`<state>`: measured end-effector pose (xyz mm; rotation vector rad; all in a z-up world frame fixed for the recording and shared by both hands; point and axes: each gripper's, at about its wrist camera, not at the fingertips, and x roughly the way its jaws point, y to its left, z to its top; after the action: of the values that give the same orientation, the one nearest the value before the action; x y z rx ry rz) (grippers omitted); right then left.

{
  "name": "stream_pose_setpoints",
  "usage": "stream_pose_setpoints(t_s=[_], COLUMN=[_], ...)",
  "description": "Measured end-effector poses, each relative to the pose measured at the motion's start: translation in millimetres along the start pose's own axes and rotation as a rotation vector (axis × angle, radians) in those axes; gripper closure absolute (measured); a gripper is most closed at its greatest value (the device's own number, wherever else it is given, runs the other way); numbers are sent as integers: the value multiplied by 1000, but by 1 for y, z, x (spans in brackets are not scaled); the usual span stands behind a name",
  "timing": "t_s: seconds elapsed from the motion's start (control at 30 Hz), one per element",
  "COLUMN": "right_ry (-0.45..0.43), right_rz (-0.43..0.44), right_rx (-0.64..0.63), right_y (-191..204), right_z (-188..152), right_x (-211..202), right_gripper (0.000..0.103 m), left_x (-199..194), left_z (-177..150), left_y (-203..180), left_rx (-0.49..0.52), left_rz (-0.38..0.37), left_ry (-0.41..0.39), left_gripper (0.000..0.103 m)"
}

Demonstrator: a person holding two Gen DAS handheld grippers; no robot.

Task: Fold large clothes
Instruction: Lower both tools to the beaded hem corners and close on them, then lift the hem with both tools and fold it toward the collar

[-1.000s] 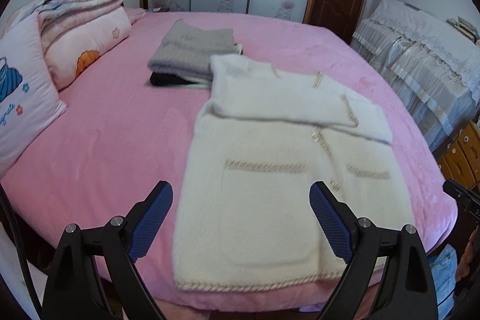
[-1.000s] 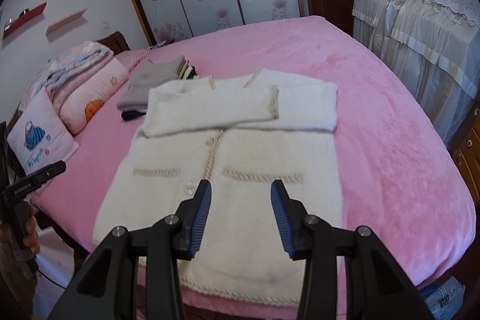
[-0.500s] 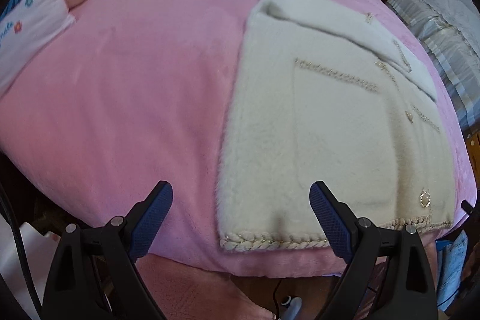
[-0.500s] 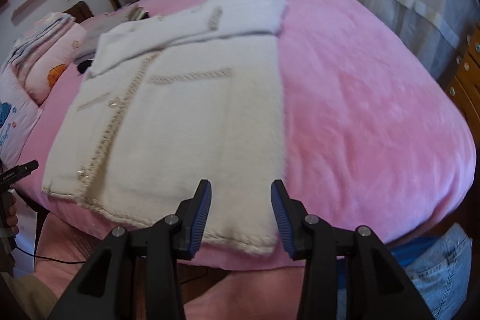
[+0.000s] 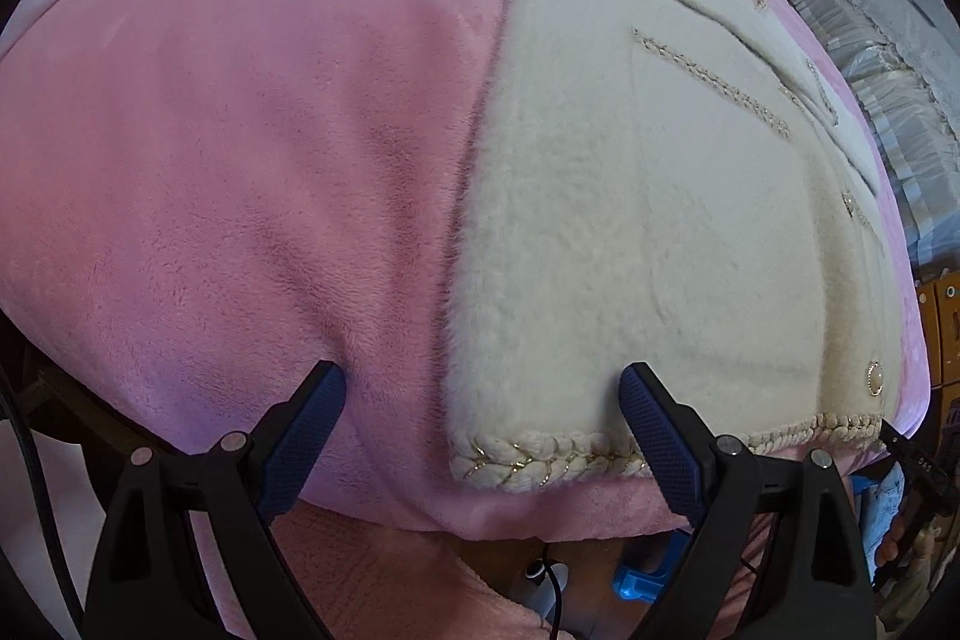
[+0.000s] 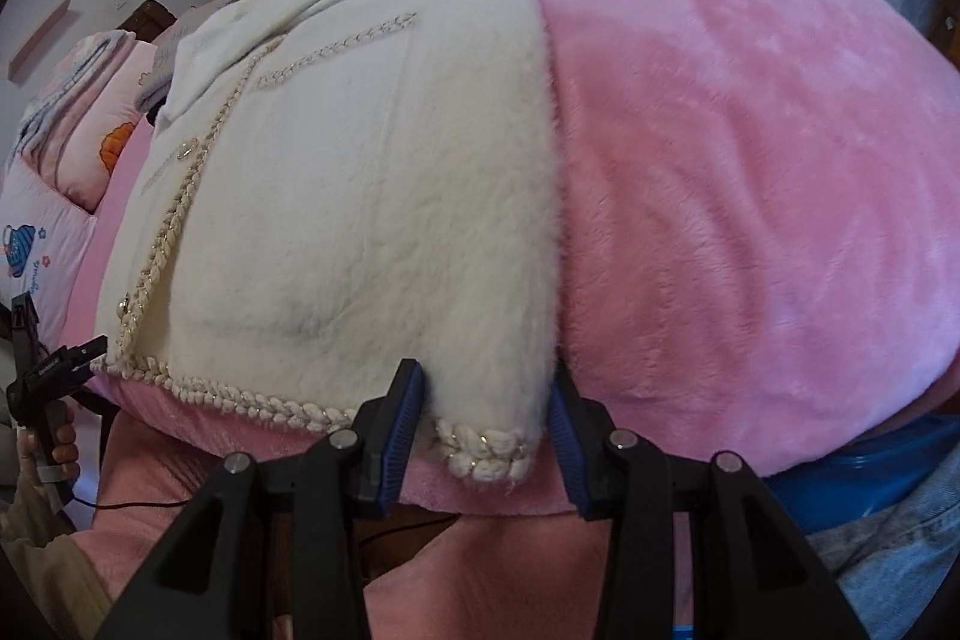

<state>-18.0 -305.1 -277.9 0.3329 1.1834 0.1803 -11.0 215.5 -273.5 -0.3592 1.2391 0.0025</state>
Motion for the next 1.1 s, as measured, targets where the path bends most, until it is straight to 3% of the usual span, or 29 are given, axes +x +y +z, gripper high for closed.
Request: stream_pose_setpoints(t_s=[0.1,0.17,0.27,0.37,0.47,0.57,0.63,0.67,0.7,0.8,0.93,1.1], right_ry=[-6,-15,-21,-11,-4,-5,-7,-7,-7,-6,-70,-229], right_rz=[15,15,29,43,44,14,-20,-32,-41,-110,-39,75], right_rx=[3,-12,-10,10,20,-4,-35,-51,-72,-152,-149,-129], right_y=[-2,0,0,-3,-7,-4,3,6,10,27,40,50], right_z=[-1,-3,-4,-3,-4,-4,-4,-4,-4,-1,9,43], right_x=[1,-1,-2,2,5,9,9,8,7,1,-28,-90], right_gripper=[65,75,76,76,73,73,76,78,84,87,89,89], left_x=[1,-1,-7,-7,-3,2,0,-1,-2,-10,-36,-83], left_z=[-3,-4,-2,1,2,1,2,2,3,5,18,50], left_y=[1,1,-1,-5,-2,-1,-6,-14,-20,-35,-43,-60], left_rx=[-3,11,34,43,37,40,60,88,114,186,116,5], left_rz=[-5,12,23,25,11,11,16,4,21,90,-68,-261], left_ry=[1,-13,-16,-6,13,23,36,46,50,74,73,-20], left_gripper=[14,28,36,36,25,24,35,57,72,88,90,90])
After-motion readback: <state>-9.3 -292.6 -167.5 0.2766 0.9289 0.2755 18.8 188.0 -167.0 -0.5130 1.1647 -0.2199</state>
